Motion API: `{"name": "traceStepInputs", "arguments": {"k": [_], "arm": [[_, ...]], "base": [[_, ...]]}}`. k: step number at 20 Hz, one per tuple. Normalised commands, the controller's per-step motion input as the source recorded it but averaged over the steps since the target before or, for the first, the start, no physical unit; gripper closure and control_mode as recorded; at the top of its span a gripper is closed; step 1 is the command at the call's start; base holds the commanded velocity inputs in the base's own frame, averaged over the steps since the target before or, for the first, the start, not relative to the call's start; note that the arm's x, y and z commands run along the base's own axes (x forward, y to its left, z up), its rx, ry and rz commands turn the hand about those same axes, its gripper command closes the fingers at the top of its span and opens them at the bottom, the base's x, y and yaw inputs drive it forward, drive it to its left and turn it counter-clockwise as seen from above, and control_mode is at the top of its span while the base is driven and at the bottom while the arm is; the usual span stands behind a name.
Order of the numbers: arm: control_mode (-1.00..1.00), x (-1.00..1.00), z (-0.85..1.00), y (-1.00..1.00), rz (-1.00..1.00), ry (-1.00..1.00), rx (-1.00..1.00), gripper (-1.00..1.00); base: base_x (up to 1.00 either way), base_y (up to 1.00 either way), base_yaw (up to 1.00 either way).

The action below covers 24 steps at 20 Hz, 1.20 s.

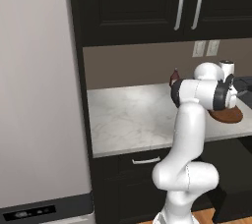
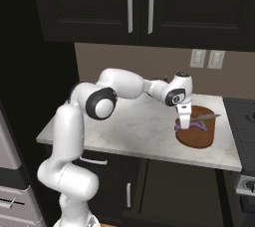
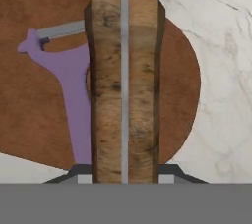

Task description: Open the drawer on the right and place the cutting tools on the cutting board.

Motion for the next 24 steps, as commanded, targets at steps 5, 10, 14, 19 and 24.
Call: {"name": "traceStepInputs", "arguments": {"k": [5,10,14,19,24], "arm": [[-1.00,0.21,-0.19,-0.09,-0.02,0.00,0.00,1.00],[-1.00,0.00,-0.12,0.00,0.00,0.00,0.00,1.00],[-1.00,0.00,-0.21,0.00,0.00,0.00,0.00,1.00],[-1.00,0.00,-0.27,0.00,0.00,0.00,0.00,1.00],[-1.00,0.00,-0.21,0.00,0.00,0.00,0.00,1.00]], "base": [[0.00,0.00,0.00],[0.00,0.00,0.00],[0.00,0.00,0.00],[0.00,0.00,0.00],[0.00,0.00,0.00]]}}
